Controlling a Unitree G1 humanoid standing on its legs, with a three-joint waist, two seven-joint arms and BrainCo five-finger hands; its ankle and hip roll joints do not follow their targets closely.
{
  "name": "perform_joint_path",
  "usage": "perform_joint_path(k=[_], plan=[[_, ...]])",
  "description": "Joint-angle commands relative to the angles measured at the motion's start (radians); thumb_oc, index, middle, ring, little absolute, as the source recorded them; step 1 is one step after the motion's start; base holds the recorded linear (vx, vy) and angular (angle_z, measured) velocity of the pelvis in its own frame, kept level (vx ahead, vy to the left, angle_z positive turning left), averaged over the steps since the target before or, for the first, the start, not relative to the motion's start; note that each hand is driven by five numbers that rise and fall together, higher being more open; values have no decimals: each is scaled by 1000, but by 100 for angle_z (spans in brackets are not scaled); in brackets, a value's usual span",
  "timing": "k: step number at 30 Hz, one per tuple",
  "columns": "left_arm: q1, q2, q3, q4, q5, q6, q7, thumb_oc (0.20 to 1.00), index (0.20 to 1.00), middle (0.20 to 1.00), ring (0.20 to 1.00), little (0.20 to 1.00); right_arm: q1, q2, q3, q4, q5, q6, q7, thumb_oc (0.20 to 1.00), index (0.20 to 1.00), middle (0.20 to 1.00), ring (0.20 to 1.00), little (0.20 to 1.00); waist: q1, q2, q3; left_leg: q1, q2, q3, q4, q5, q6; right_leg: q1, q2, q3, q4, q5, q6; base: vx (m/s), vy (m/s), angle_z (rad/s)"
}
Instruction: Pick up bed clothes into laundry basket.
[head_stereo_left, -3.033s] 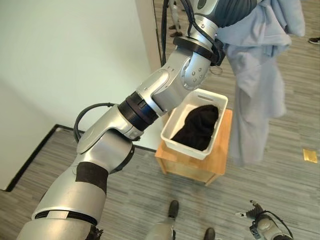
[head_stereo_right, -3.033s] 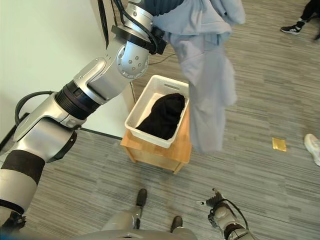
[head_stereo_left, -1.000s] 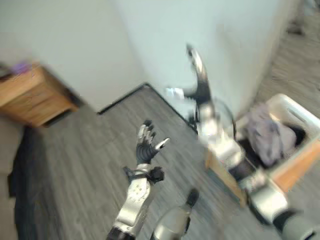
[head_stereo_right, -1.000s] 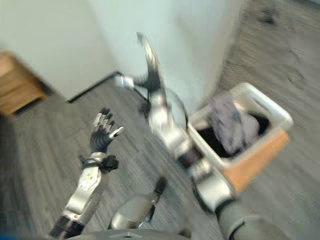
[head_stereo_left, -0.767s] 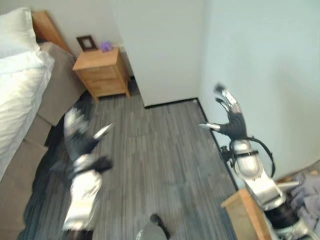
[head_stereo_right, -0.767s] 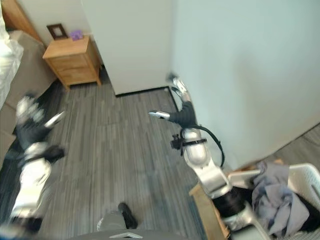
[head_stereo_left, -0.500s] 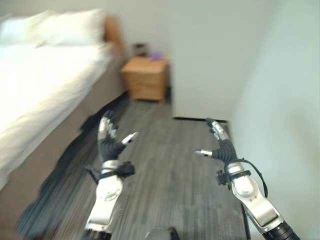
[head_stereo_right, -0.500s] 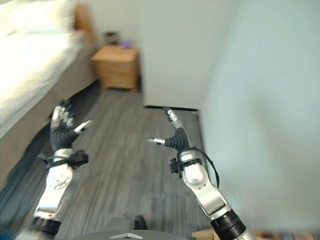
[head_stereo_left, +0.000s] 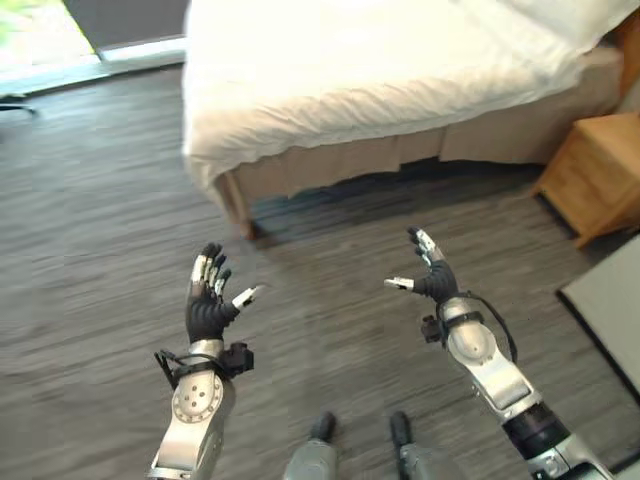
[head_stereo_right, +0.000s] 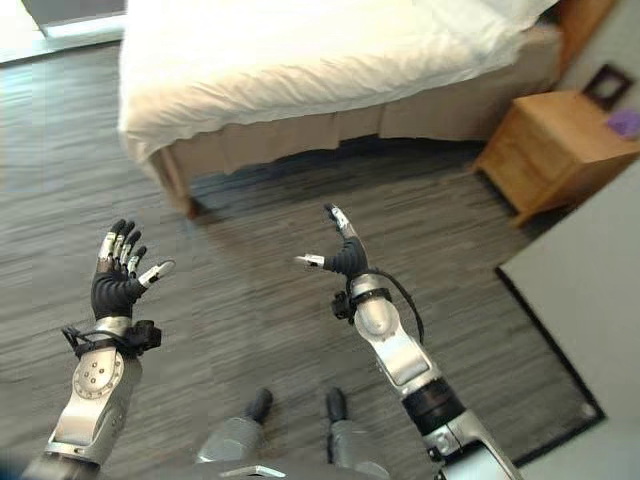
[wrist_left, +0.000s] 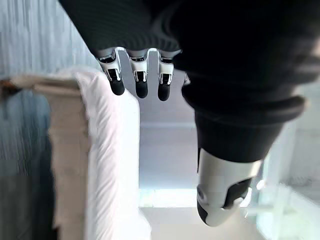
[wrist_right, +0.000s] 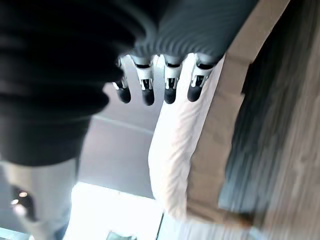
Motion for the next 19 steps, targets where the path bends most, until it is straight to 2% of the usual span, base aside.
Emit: perform_joint_path(k=[1,2,3,6,7,9,10,11,13,15,16,17,18,19], plan=[[-107,80,19,-6,-60,-22,-65,1000,1000,1000,1000,1000,-58,11,-15,-74,-20,-30,-24,1000,1000,1000,1000,1000,-117,-77,-13,79,40,535,76,83,-69,156,-210,-149,-329,112,95,-345,-201,357],[-107,81,19,-6,-60,-22,-66,1000,1000,1000,1000,1000,-58,11,-15,-74,-20,-30,-24,1000,1000,1000,1000,1000,-118,-77,-14,76,41,534,79,82,-69,155,-209,-149,-329,112,95,-327,-245,308],[-96,82,10,-5,-69,-5,-93,1000,1000,1000,1000,1000,-56,20,-25,-91,-4,-30,-17,1000,1000,1000,1000,1000,-119,-78,-16,68,38,540,152,33,-74,184,-230,-220,-329,100,69,-49,-70,180],[-47,76,12,-5,-82,28,-148,1000,1000,1000,1000,1000,-20,41,-44,-105,7,-30,10,1000,1000,1000,1000,1000,-116,-57,-40,133,-11,476,-19,65,-49,219,-236,-289,-320,111,78,72,45,73],[-44,75,12,-3,-82,33,-160,1000,1000,1000,1000,1000,-7,47,-51,-105,8,-33,15,1000,1000,1000,1000,1000,-114,-55,-44,148,-15,471,-49,77,-44,225,-239,-305,-312,114,78,44,48,28],[-44,78,13,1,-84,40,-165,1000,1000,1000,1000,1000,2,55,-53,-100,11,-36,22,1000,1000,1000,1000,1000,-112,-54,-46,158,-18,465,-66,78,-37,223,-243,-319,-282,105,81,54,118,4],[-37,85,10,-9,-73,47,-183,1000,1000,1000,1000,1000,27,65,-61,-99,9,-47,31,1000,1000,1000,1000,1000,-106,-51,-44,186,-26,454,-73,54,-16,226,-255,-335,-197,68,84,96,190,11],[-31,88,12,-13,-68,45,-183,1000,1000,1000,1000,1000,33,70,-60,-99,4,-48,36,1000,1000,1000,1000,1000,-105,-54,-44,193,-30,448,-73,45,-13,222,-261,-334,-163,63,89,90,175,29],[-34,96,3,-9,-64,49,-181,1000,1000,1000,1000,1000,51,87,-59,-90,1,-51,35,1000,1000,1000,1000,1000,-110,-57,-35,203,-41,422,-73,40,-1,194,-272,-308,-40,72,102,45,100,43],[-37,111,2,-12,-59,53,-173,1000,1000,1000,1000,1000,65,96,-62,-86,2,-52,32,1000,1000,1000,1000,1000,-125,-54,-21,198,-36,408,-73,46,5,131,-252,-237,71,91,116,7,69,35],[-36,117,1,-15,-53,53,-171,1000,1000,1000,1000,1000,70,98,-64,-88,4,-55,31,1000,1000,1000,1000,1000,-135,-53,-17,198,-37,398,-73,46,4,111,-227,-199,78,85,117,-4,25,39],[-35,118,1,-16,-53,53,-171,1000,1000,1000,1000,1000,71,98,-64,-88,4,-55,31,1000,1000,1000,1000,1000,-132,-54,-19,197,-37,401,-73,45,4,106,-227,-195,84,81,116,66,30,35],[-38,129,-6,-14,-37,57,-169,1000,1000,1000,1000,1000,93,98,-67,-96,3,-61,29,1000,1000,1000,1000,1000,-155,-56,-13,197,-55,351,-73,43,-1,91,-128,-98,14,16,85,54,14,25],[-40,132,-7,-11,-36,61,-168,1000,1000,1000,1000,1000,103,95,-68,-98,8,-62,28,1000,1000,1000,1000,1000,-163,-59,-16,188,-66,329,-73,49,-4,81,-88,-56,-40,26,70,79,24,24]])
